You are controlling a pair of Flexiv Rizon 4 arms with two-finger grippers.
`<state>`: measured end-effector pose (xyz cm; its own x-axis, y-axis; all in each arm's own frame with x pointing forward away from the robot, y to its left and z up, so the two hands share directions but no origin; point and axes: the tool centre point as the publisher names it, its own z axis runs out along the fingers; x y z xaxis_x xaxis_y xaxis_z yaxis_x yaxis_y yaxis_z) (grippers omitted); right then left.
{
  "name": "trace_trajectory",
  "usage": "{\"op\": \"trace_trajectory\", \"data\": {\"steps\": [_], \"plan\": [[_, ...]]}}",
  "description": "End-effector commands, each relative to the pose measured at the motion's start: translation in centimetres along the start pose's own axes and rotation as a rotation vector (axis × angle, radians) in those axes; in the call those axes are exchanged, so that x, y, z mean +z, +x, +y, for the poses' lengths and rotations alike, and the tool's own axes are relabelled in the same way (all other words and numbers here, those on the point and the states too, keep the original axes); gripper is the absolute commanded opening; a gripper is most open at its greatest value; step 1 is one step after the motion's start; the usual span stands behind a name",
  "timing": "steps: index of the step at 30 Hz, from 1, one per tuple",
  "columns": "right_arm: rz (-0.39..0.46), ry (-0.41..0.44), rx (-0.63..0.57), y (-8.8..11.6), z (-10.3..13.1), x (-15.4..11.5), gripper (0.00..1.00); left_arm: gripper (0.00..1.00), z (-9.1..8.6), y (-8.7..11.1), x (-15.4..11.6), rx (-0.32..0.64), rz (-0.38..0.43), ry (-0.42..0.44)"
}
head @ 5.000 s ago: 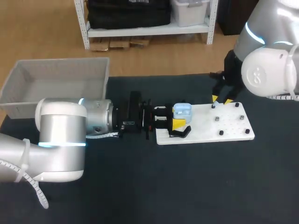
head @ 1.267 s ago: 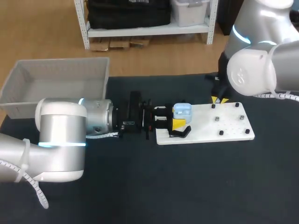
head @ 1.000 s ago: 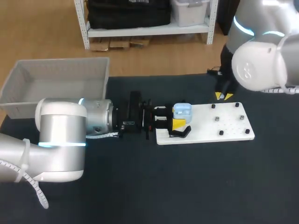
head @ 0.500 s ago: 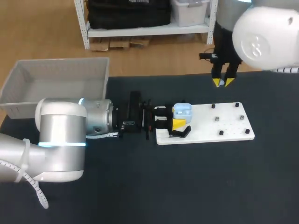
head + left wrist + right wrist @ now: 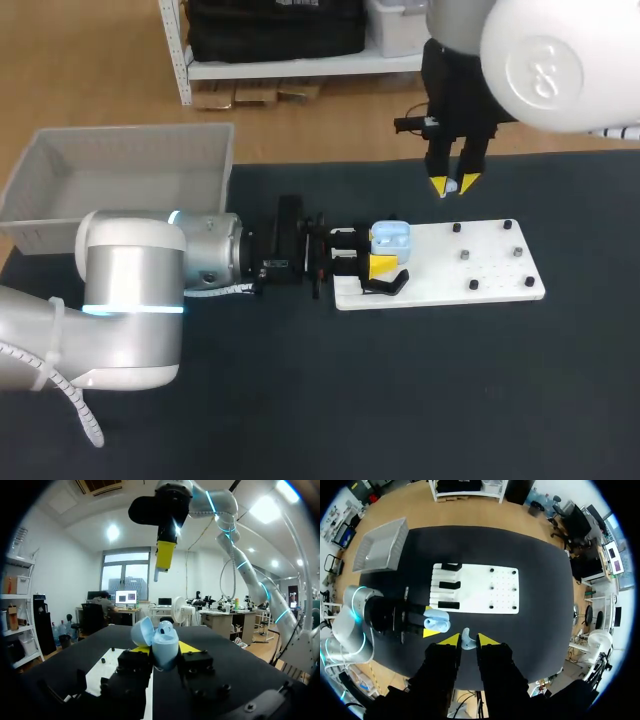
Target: Pick up each earbud case from the left stands, insert the matching earbuds, close the lid, and place the case in the box.
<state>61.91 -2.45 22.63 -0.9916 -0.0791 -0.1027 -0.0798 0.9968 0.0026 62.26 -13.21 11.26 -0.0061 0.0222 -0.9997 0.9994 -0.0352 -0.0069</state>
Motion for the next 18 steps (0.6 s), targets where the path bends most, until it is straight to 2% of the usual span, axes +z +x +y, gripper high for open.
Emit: {"op": "trace_trajectory", "data": {"steps": [1, 6, 15, 18], "plan": [[-0.002, 0.0, 0.002, 0.1, 0.0, 0.0, 0.0, 0.0, -0.1, 0.1, 0.0, 0.003, -0.004, -0.004], [-0.002, 0.0, 0.002, 0.1, 0.0, 0.0, 0.0, 0.0, -0.1, 0.1, 0.0, 0.003, -0.004, -0.004], [0.054, 0.011, -0.218, 1.2, 3.9, 0.3, 0.0, 0.0, -0.1, 0.1, 0.0, 0.003, -0.004, -0.004], [0.052, 0.007, -0.233, 1.5, 4.9, 0.5, 0.0, 0.0, -0.1, 0.1, 0.0, 0.003, -0.004, -0.004]]}}
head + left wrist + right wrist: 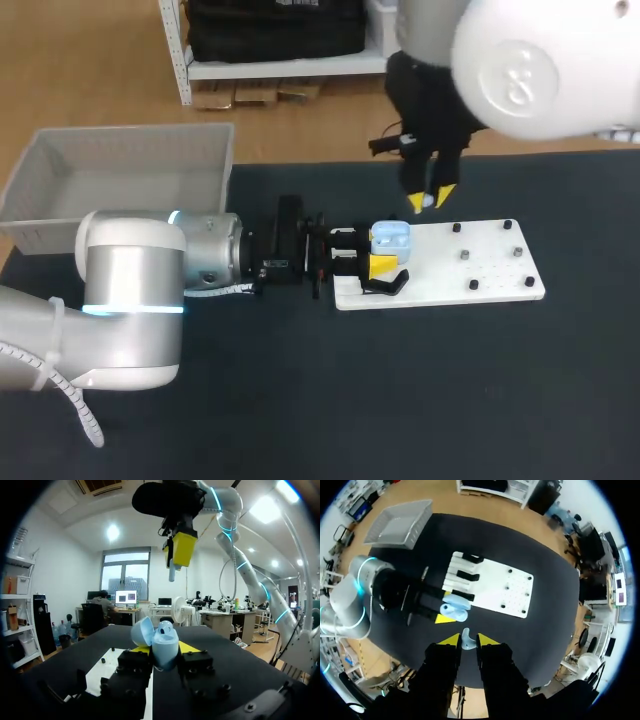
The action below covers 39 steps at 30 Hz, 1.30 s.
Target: Pick up each earbud case from the left stands, insert the matching earbuds, close the lid, and place the case in the box.
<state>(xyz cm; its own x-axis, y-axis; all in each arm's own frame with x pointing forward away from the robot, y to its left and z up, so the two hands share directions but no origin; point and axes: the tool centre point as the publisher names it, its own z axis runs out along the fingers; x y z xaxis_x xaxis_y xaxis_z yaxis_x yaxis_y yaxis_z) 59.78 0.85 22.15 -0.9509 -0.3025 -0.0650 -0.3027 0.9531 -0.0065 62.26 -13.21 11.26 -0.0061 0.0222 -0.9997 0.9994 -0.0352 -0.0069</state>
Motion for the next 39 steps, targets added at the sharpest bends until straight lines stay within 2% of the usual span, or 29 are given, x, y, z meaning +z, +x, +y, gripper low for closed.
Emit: {"op": "trace_trajectory", "data": {"steps": [1, 8, 20, 39], "plan": [[0.015, 0.021, -0.006, -0.8, 1.7, 0.3, 0.0, 0.0, -0.1, 0.1, 0.0, 0.003, -0.004, -0.004], [0.0, 0.057, 0.04, -0.6, 3.2, 1.4, 0.0, 0.0, -0.1, 0.1, 0.0, 0.003, -0.004, -0.004], [-0.032, 0.05, 0.093, -1.0, 3.3, 2.4, 0.0, 0.0, -0.1, 0.1, 0.0, 0.003, -0.004, -0.004], [0.024, 0.019, 0.079, -1.6, 3.9, 3.9, 0.0, 0.0, -0.1, 0.1, 0.0, 0.003, -0.004, -0.004]]}}
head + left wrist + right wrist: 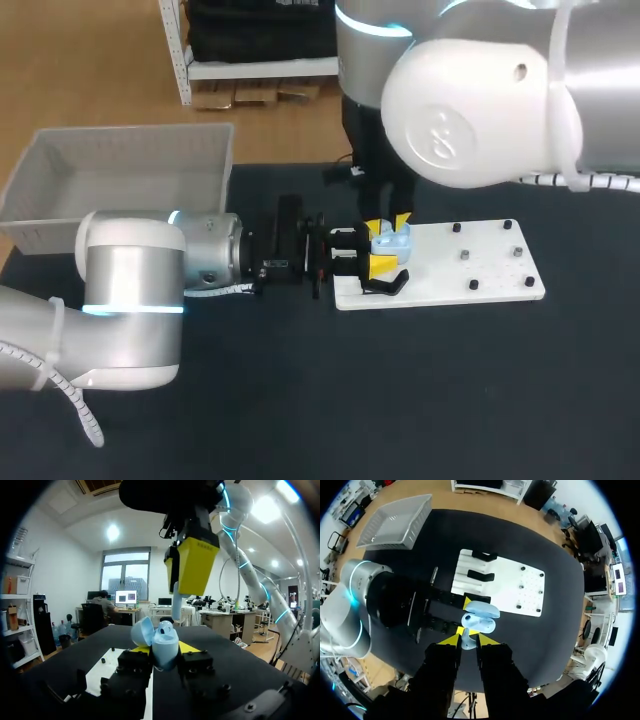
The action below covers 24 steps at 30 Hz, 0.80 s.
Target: Pick up each earbud case from the left stands, insert the matching earbuds, close the lid, and place the case in the box.
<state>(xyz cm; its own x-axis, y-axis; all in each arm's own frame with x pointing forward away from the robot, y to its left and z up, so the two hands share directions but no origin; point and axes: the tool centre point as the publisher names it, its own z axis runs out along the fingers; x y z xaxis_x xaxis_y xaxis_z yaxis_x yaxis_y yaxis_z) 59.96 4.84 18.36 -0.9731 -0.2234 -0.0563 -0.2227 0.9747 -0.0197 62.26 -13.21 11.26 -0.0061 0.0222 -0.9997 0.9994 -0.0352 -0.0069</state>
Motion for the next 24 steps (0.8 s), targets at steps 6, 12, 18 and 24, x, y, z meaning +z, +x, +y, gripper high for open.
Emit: {"op": "trace_trajectory", "data": {"steps": [6, 12, 18, 24], "plan": [[0.022, 0.003, -0.008, -0.53, 0.22, 0.42, 0.0, 0.0, -0.05, 0.11, 0.01, 0.003, -0.004, -0.004], [0.024, 0.002, -0.008, -0.63, 0.04, 0.52, 0.0, 0.0, -0.05, 0.11, 0.01, 0.003, -0.004, -0.004], [0.024, 0.001, -0.01, -0.65, -0.02, 0.57, 0.0, 0.0, -0.05, 0.11, 0.01, 0.003, -0.004, -0.004], [0.02, 0.0, -0.014, -0.67, -0.05, 0.73, 0.0, 0.0, -0.05, 0.11, 0.01, 0.003, -0.004, -0.004]]}}
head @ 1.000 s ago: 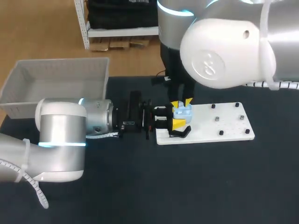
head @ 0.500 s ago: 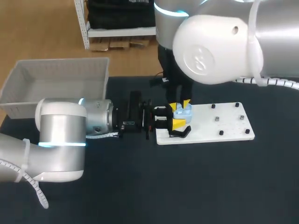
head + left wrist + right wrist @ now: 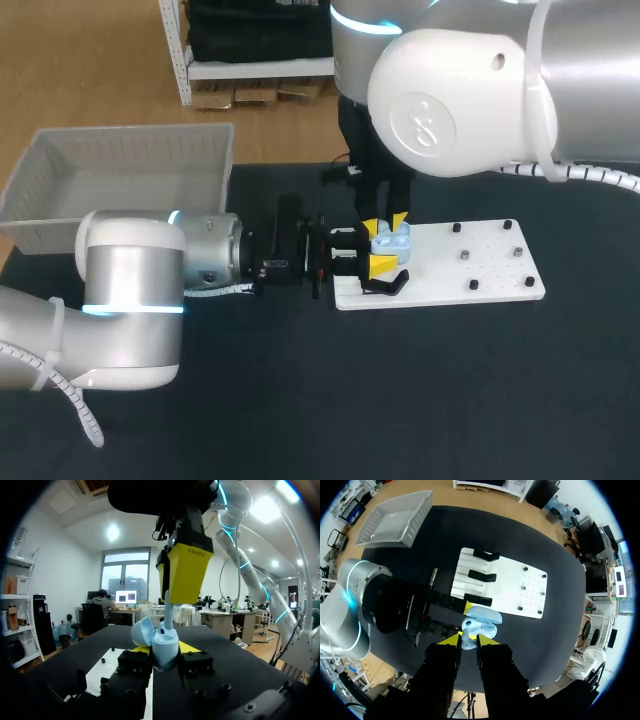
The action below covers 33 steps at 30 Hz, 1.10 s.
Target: Pick up each earbud case from the left stands, insert the matching earbuds, close the lid, and place the case in the box.
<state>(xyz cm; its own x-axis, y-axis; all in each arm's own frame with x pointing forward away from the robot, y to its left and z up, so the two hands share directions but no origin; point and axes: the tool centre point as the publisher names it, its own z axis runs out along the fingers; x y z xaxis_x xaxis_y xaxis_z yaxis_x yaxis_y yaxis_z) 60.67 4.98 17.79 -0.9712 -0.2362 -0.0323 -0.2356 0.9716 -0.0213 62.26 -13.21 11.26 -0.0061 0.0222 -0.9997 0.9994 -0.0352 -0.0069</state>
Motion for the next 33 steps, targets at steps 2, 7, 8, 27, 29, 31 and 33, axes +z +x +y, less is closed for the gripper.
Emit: {"op": "trace_trajectory", "data": {"steps": [2, 7, 8, 27, 29, 31, 33], "plan": [[-0.006, -0.001, -0.001, -0.02, -0.05, 0.16, 0.0, 0.0, -0.05, 0.11, 0.01, 0.003, -0.004, -0.004], [-0.012, -0.004, -0.003, -0.14, -0.08, 0.38, 0.0, 0.0, -0.05, 0.11, 0.01, 0.003, -0.004, -0.004], [-0.011, -0.004, -0.003, -0.16, -0.09, 0.44, 0.0, 0.0, -0.05, 0.11, 0.01, 0.003, -0.004, -0.004], [-0.007, -0.006, 0.007, -0.3, -0.19, 0.77, 0.0, 0.0, -0.05, 0.11, 0.01, 0.003, -0.004, -0.004], [-0.004, -0.005, 0.007, -0.3, -0.16, 0.81, 0.0, 0.0, -0.05, 0.11, 0.01, 0.003, -0.004, -0.004], [-0.003, -0.005, 0.007, -0.29, -0.14, 0.87, 0.0, 0.0, -0.05, 0.11, 0.01, 0.003, -0.004, -0.004], [-0.001, -0.004, 0.007, -0.28, -0.12, 0.91, 0.0, 0.0, -0.05, 0.11, 0.01, 0.003, -0.004, -0.004]]}}
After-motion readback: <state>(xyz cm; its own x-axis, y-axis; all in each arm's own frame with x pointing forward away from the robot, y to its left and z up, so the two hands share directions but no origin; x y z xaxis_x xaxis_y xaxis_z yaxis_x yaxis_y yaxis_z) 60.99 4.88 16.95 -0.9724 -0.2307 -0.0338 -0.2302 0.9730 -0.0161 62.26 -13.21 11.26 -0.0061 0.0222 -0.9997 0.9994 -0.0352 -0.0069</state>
